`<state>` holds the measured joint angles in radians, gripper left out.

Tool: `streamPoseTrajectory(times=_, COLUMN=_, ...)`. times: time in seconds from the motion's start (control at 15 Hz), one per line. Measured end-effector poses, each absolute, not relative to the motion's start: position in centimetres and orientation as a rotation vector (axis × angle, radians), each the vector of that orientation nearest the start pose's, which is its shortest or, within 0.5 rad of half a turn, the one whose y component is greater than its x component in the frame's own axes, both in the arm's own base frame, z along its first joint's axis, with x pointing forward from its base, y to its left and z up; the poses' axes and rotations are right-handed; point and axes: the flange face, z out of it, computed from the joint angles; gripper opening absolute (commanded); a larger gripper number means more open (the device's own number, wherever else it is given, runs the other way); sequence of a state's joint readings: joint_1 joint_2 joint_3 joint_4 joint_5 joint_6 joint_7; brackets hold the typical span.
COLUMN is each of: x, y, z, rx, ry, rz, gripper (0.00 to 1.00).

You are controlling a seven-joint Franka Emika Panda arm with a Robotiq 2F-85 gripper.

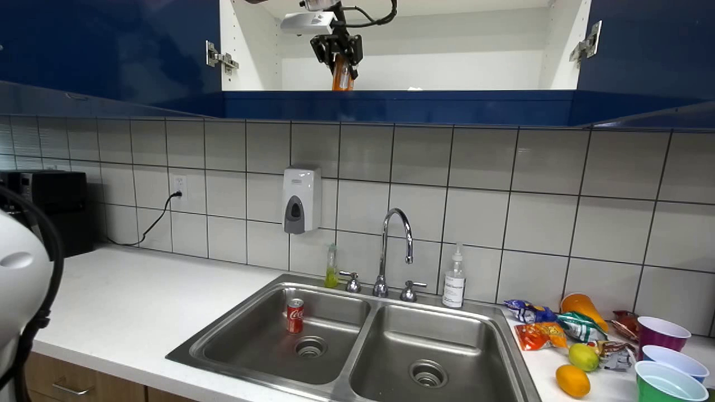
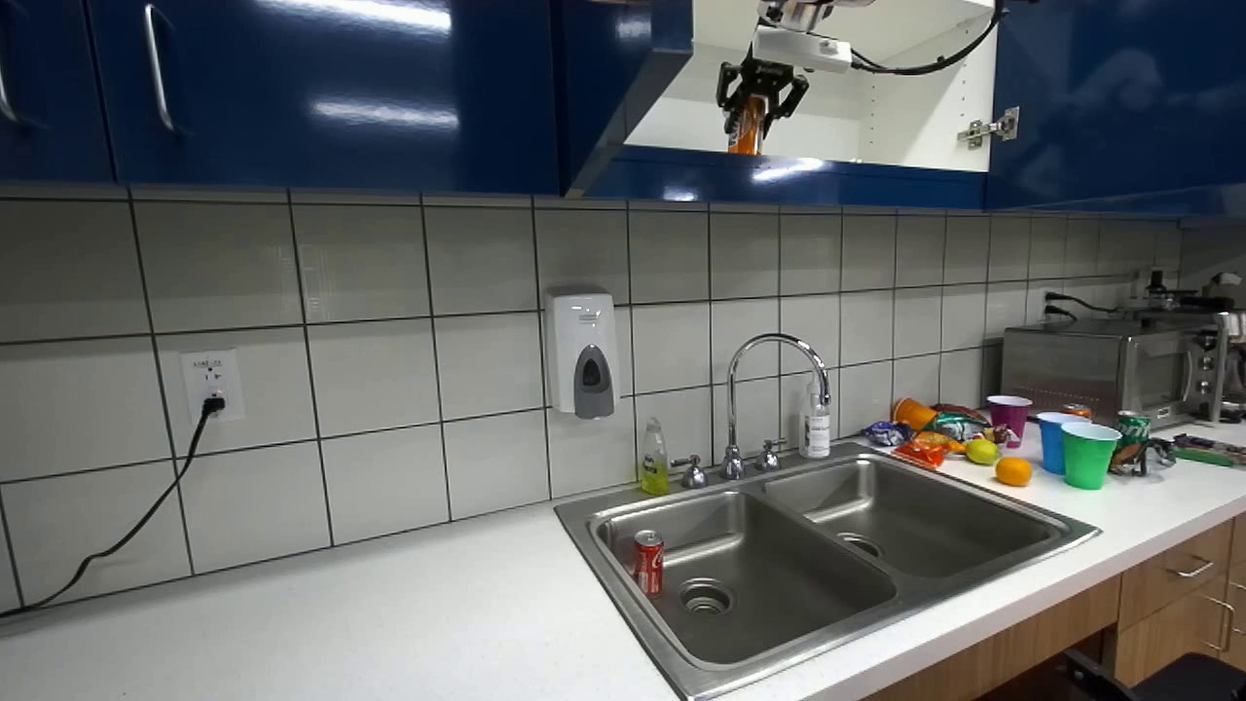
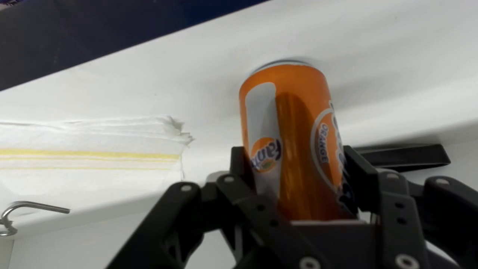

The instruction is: Remove the can from the top cabinet and put it in the sink

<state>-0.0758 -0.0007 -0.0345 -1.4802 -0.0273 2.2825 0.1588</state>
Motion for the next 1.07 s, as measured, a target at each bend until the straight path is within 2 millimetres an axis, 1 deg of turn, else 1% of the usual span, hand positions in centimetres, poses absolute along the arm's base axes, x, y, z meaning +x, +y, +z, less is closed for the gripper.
streamPoseTrajectory(times=0.4, x=59.2, y=-6.5, z=75.5, rx=-2.873, ry=0.373, rz=-1.232, gripper=0.38)
streamPoseTrajectory(times=0.67, x=59.2, y=-5.9, z=75.6, rx=-2.87, ry=0.359, rz=-1.233, gripper=0.38)
streamPoseTrajectory(times=0.87, x=58.8, y=-5.1, z=76.2, rx=-2.86, ry=0.348, rz=-1.244, gripper=0.38)
streamPoseTrajectory(times=1.07, x=58.2, y=-4.4, z=77.2, rx=-2.849, ry=0.341, rz=-1.269, gripper=0.38)
